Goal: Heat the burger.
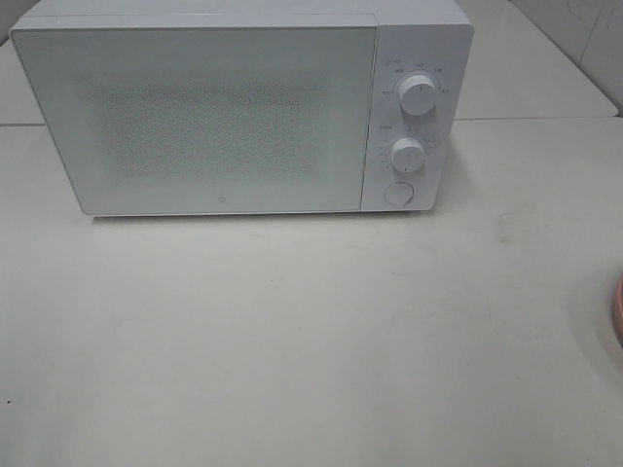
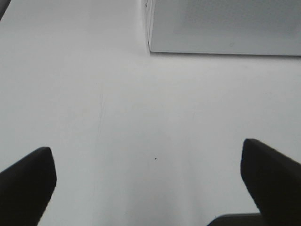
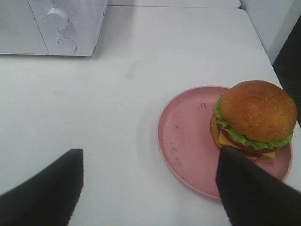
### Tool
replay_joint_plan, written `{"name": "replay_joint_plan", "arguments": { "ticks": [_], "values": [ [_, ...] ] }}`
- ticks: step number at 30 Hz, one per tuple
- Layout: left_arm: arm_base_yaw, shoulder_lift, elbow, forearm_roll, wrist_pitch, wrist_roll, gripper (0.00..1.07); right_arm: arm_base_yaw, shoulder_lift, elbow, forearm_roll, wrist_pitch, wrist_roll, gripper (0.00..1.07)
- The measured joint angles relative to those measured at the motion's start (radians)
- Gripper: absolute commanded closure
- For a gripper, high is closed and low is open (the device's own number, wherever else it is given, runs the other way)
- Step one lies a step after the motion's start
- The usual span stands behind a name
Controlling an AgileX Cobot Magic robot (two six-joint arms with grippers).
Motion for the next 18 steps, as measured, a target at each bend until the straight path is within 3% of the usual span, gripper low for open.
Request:
{"name": "replay_joint_plan", "arguments": {
  "ticks": [5,18],
  "values": [
    [0.001,-0.067,0.000,-0.010,-0.001,0.000,0.07,0.000,0.000,0.000,0.000,0.000,0.000,0.31],
    [0.002,-0.068,0.000,-0.011,-0.001,0.000,0.07,0.000,0.000,0.000,0.000,0.000,-0.001,0.31]
  ]
}}
